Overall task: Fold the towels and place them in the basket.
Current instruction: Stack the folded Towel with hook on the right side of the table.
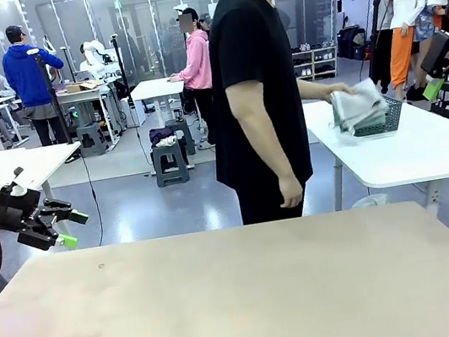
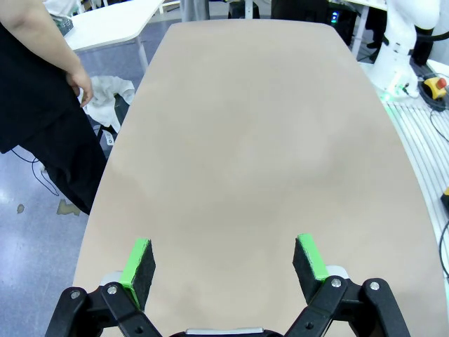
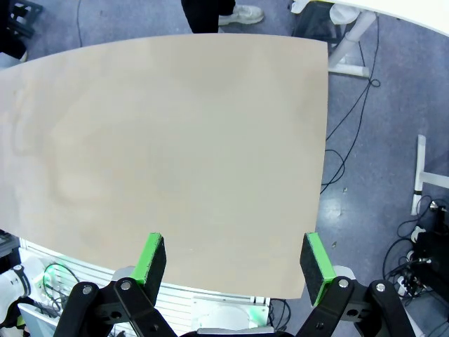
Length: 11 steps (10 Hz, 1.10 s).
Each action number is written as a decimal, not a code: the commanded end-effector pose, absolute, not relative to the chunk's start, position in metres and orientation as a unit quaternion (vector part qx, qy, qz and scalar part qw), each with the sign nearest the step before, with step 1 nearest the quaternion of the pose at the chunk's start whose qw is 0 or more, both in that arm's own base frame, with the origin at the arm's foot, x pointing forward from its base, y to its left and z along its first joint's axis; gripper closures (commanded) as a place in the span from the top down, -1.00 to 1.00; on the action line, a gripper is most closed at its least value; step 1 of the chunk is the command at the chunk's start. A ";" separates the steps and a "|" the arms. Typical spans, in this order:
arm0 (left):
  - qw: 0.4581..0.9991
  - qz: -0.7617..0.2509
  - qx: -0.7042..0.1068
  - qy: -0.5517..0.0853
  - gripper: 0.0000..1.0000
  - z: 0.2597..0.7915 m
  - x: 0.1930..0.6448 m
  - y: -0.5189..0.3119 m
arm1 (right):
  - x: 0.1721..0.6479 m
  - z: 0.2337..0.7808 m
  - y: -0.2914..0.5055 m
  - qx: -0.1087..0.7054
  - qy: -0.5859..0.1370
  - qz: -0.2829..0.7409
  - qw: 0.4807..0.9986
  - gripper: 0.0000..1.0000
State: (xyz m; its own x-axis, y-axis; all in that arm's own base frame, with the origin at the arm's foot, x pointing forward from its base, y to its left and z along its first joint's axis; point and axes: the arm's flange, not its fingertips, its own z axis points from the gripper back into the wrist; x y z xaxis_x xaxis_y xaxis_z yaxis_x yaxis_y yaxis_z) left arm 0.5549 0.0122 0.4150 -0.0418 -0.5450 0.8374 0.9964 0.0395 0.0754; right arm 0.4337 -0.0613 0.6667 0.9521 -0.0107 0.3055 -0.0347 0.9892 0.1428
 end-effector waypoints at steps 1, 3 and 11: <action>0.620 -0.621 -0.306 -0.368 1.00 0.416 0.554 0.012 | 0.433 0.668 -0.060 0.075 -0.151 0.004 0.986 0.92; 0.620 -0.621 -0.306 -0.368 1.00 0.416 0.554 0.012 | 0.433 0.668 -0.060 0.075 -0.151 0.004 0.986 0.92; 0.620 -0.621 -0.306 -0.368 1.00 0.416 0.554 0.012 | 0.433 0.668 -0.060 0.075 -0.151 0.004 0.986 0.92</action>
